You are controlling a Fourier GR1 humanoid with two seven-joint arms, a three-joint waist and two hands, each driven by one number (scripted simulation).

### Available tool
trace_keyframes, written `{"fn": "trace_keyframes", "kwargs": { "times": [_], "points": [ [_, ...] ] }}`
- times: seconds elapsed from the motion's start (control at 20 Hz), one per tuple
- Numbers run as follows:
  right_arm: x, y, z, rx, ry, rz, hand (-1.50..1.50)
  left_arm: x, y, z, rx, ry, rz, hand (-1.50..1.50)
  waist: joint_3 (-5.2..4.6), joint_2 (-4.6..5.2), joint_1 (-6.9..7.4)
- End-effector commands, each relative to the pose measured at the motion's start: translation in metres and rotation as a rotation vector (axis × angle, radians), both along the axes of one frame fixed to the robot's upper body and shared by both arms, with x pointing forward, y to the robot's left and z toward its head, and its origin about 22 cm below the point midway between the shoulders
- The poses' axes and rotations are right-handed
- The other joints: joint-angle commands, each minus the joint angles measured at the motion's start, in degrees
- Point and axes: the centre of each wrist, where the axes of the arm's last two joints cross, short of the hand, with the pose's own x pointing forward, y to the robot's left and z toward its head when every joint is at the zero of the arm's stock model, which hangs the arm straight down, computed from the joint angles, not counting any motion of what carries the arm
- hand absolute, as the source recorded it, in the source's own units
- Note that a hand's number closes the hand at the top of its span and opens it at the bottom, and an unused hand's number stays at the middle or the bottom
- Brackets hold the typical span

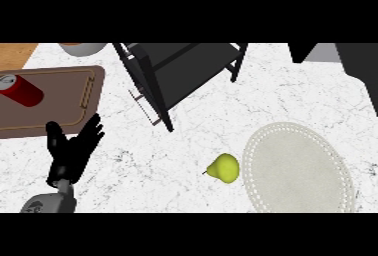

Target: Pick the cupcake from the placemat and place it in the tiered shelf

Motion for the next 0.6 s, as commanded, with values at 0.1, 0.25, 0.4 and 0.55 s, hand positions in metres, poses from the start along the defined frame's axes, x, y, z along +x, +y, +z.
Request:
{"fn": "trace_keyframes", "kwargs": {
  "times": [0.1,0.25,0.4,0.55],
  "points": [
    [0.0,-0.088,0.004,0.11,0.033,-0.139,-1.5,-0.004,0.004,-0.004,0.002,-0.009,0.001,0.0,-0.07,0.42,0.47],
    [-0.003,-0.108,0.008,0.127,0.054,-0.09,-1.5,0.011,0.0,0.002,0.001,0.001,0.008,0.0,-0.05,0.56,0.28],
    [-0.004,-0.131,-0.003,0.11,0.074,-0.065,-1.5,0.0,-0.017,-0.015,-0.01,0.022,-0.015,0.0,-0.04,0.81,0.91],
    [-0.012,-0.164,-0.001,0.111,0.046,-0.08,-1.5,0.002,-0.006,-0.008,-0.014,-0.001,-0.02,0.0,-0.01,1.13,1.61]
  ]
}}
